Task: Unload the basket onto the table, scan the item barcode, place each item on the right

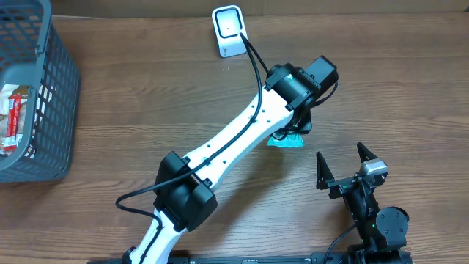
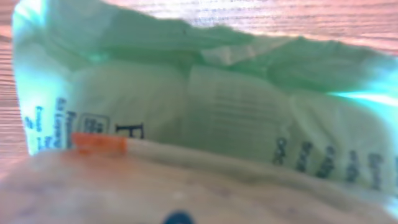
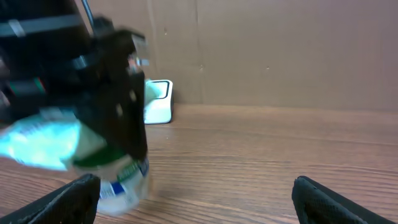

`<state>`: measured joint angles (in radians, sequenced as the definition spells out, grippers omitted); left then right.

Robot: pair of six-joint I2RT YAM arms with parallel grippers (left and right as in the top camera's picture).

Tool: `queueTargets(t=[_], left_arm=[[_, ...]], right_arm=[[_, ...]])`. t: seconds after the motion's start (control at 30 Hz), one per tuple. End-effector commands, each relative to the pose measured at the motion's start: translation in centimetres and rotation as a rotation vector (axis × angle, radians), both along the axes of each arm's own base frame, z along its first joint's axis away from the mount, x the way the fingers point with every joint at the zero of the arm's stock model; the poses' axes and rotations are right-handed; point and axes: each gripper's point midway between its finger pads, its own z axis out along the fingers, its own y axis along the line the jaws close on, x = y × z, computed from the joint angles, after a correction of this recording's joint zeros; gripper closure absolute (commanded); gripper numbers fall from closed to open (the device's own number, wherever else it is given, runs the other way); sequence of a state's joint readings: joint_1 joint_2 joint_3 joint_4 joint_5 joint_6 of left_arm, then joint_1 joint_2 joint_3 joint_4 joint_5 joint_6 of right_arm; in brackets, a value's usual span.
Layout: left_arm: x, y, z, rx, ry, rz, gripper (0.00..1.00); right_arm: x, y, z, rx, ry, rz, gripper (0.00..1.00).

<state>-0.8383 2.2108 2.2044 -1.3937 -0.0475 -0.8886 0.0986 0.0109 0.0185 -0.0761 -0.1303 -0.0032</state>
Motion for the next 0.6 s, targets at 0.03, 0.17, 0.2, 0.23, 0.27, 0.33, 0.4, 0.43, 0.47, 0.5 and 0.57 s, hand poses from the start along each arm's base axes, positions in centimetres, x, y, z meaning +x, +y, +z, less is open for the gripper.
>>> queueTargets(t=[0.03,0.17,0.2,0.23,0.27,0.33,0.4,0.43,0.47,0.5,0.57], left_arm=[[-0.4,-0.6,-1.3,-0.023,0.015,-0.004,0.72],[-0.4,-0.9,-3.1,-0.023,0.015,-0.008,0.72],[-0.4,-0.8,-3.6,-0.02,0.018,-0.006,0.72],[-0.6,-0.8,-4.1,-0.02,0.026,0.0,0.71],[-0.7,-0.8,-4.6,-0.023,0.033,0.005,0.71],[-1.1,-1.1,-5.5,-0.038,0.058,0.008,0.71],[-1.4,-1.1,-6.4,-0.04,0.07,0.007,0.71],[-1.5,-1.1,-6.8,-0.037,0.072,0.005,0.72],[-1.6,-1.1,-7.1,-0.035,0.073,0.004,0.71],[-1.7,-0.9,-7.6,-0.03,0.078,0.003,0.71],[-1.8,-0.8,-7.7,-0.025,0.081,0.004,0.7]], right_arm=[[0.1,-0.2,-0.3,0.003,0.0,-0.009,0.0],[0.1,-0.2,-0.3,0.003,0.0,-0.009,0.0],[0.1,-0.2,-0.3,0.003,0.0,-0.009,0.0],[0.1,-0.2,-0.3,0.003,0.0,-0.009,0.0],[0.1,-0.2,-0.3,0.003,0.0,-0.009,0.0],[0.1,-0.2,-0.3,0.003,0.0,-0.009,0.0],[0.1,-0.2,-0.3,0.003,0.0,-0.009,0.0],[0.1,-0.2,-0.3,0.003,0.0,-0.009,0.0],[0.1,-0.2,-0.3,0.003,0.0,-0.009,0.0],[0.1,-0.2,-0.3,0.003,0.0,-0.009,0.0],[0.1,-0.2,-0.3,0.003,0.0,-0.009,0.0]])
